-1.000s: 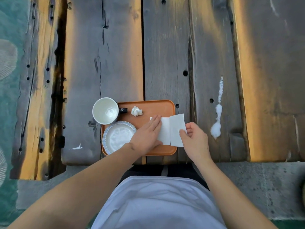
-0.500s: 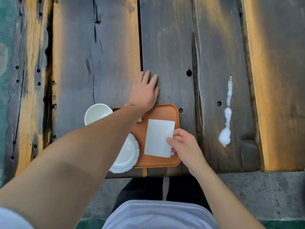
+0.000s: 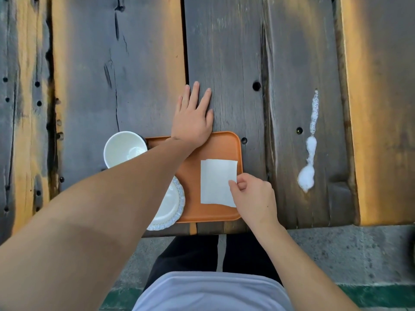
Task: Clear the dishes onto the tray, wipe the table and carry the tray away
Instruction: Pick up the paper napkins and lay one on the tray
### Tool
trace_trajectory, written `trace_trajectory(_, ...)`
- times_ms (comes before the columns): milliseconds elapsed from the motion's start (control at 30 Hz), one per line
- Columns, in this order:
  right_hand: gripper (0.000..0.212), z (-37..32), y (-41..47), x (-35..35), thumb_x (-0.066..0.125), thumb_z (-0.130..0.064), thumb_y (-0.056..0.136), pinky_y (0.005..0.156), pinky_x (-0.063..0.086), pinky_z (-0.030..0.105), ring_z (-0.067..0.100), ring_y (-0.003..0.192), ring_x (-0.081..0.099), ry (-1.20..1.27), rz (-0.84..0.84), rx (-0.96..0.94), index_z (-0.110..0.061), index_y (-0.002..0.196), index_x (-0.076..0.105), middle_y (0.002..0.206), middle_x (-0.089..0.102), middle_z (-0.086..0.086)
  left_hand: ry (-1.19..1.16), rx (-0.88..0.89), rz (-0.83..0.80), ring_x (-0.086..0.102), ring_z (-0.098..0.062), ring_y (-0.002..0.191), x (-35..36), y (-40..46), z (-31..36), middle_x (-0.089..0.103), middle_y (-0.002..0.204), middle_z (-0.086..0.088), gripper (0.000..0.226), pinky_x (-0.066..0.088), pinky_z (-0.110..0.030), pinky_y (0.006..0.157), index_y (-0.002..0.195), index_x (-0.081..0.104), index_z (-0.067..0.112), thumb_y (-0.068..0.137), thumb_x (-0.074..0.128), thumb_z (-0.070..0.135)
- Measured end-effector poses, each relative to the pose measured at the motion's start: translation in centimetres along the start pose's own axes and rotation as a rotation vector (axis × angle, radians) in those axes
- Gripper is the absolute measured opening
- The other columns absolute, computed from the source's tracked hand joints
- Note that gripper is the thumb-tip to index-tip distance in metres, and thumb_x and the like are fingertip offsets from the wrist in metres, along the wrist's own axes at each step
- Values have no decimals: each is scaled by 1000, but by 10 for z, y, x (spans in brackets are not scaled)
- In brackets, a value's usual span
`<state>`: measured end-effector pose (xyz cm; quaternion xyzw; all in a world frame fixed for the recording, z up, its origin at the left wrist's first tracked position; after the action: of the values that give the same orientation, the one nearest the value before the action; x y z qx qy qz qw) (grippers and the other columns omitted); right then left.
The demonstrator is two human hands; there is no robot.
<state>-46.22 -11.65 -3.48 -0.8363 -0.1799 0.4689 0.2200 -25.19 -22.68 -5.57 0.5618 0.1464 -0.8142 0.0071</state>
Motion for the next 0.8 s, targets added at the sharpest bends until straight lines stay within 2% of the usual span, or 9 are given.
trace_trajectory(100,23,-2,1,-1,60,-39,93,62,60,34,11,57,61,-32,13,-28,-26,74,59,60,59,-10,15,-2,11,3,-32,159,0,0,0,10,171,-10,56,4,-46,128,162,24,22,108,31,37)
trace_trajectory(200,15,-8,-1,-5,64,-42,90,63,59,34,11,65,61,-102,59,-84,-27,89,60,78,60,-11,24,-4,44,8,-33,158,-2,-1,1,16,170,-11,55,7,-46,128,160,30,21,107,33,34)
trace_trajectory(300,26,-8,-1,-6,66,-45,89,67,58,36,12,74,62,-142,48,-76,-28,105,53,96,56,-10,23,-5,86,13,-34,157,-4,-2,1,22,169,-12,56,12,-47,128,158,35,19,103,35,30)
trace_trajectory(400,39,-5,1,-9,69,-47,87,69,58,36,13,80,61,-110,60,-49,-28,113,46,105,52,-9,28,-6,107,16,-34,157,-4,-3,2,24,168,-12,57,14,-47,127,157,38,19,101,35,30)
trace_trajectory(500,36,-9,3,-16,66,-45,89,64,55,31,10,78,58,-69,108,-101,-26,115,49,103,49,-10,29,-5,127,18,-34,156,-5,-2,2,26,167,-13,57,15,-47,127,156,40,19,100,36,29)
trace_trajectory(600,22,-19,9,-24,60,-37,94,58,55,36,15,71,58,-74,153,-241,-23,112,58,95,50,-6,14,-3,145,20,-35,156,-6,-2,1,29,166,-13,57,16,-48,127,154,43,18,98,37,27)
trace_trajectory(800,30,-29,39,-20,59,-42,93,64,57,40,20,76,62,-226,-14,-381,-28,120,57,95,50,-4,28,-5,156,19,-35,156,-5,-3,0,29,166,-13,60,17,-48,127,154,43,19,95,35,27)
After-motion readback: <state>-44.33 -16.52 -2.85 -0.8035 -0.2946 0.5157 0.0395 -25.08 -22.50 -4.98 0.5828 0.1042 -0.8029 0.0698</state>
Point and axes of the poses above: each hand's wrist, its own y-axis towards the middle knuckle, its own x-axis out of the palm, z = x × y, the point moved 9 cm from there along y, towards the middle knuckle
